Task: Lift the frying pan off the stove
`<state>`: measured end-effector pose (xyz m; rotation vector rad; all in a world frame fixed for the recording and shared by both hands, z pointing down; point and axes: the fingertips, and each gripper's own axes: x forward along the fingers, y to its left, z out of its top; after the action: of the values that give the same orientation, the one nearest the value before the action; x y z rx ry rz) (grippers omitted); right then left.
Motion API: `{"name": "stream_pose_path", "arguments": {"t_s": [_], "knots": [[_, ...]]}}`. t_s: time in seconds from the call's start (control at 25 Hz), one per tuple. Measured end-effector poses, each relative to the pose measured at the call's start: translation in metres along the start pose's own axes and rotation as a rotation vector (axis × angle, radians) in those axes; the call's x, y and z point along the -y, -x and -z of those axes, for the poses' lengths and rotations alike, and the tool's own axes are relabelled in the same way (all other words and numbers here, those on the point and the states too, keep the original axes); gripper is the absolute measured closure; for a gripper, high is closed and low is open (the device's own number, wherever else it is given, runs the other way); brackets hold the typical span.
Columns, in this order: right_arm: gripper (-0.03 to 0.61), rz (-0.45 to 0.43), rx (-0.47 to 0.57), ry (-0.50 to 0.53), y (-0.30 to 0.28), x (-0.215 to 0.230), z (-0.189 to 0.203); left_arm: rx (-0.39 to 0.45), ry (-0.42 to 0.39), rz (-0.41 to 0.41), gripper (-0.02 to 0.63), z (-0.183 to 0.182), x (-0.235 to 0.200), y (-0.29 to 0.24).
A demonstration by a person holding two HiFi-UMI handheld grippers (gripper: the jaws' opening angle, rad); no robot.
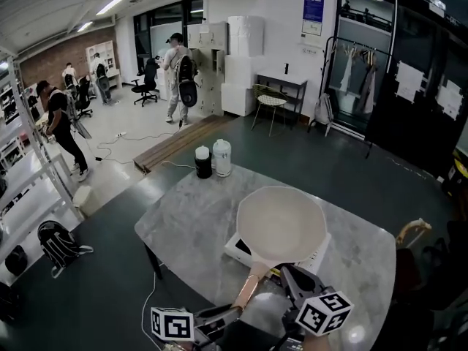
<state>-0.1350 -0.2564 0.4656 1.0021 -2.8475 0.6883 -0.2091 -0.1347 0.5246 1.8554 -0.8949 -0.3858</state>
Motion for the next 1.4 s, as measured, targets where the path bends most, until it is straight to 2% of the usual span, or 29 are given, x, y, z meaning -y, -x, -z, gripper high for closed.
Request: {"name": "stream_pose_path", "arguments": {"t_s": [0.12,0.2,0.28,0.36,0.52,0.68,0.8,0.96,1.12,1.4], "knots": [[0.516,0.025,0.011,-0.105,0.0,-0.001,0.01,-0.021,0.024,0.034,0.479,0.003,0.0,-0.001],[0.42,0.017,-0.012,-0.169,-0.002,-0.002,0.021,-0.049,0.02,0.043,0.482,0.006,-0.002,-0.001],[0.378,0.004,-0.046,-0.245,-0.004,0.0,0.031,-0.068,0.02,0.059,0.483,0.008,-0.002,-0.002],[0.344,-0.024,-0.074,-0.362,-0.007,0.001,0.038,-0.073,0.019,0.078,0.483,0.006,0.0,-0.001],[0.304,-0.095,-0.099,-0.628,-0.017,0.005,0.05,-0.097,-0.004,0.071,0.483,0.006,0.005,0.003],[0.296,-0.084,-0.159,-0.756,-0.033,0.013,0.069,-0.101,-0.004,0.055,0.483,0.008,0.006,0.001],[0.295,-0.087,-0.207,-0.785,-0.048,0.008,0.082,-0.103,-0.005,0.046,0.483,0.008,0.004,0.002],[0.293,-0.136,-0.202,-0.861,-0.068,-0.003,0.084,-0.114,-0.021,0.021,0.483,0.006,0.002,0.007],[0.293,-0.137,-0.195,-0.903,-0.076,0.002,0.084,-0.128,-0.052,-0.011,0.483,0.004,0.005,0.008],[0.345,-0.159,-0.229,-0.92,-0.104,-0.002,0.086,-0.149,-0.104,-0.058,0.477,0.005,0.005,0.007]]}}
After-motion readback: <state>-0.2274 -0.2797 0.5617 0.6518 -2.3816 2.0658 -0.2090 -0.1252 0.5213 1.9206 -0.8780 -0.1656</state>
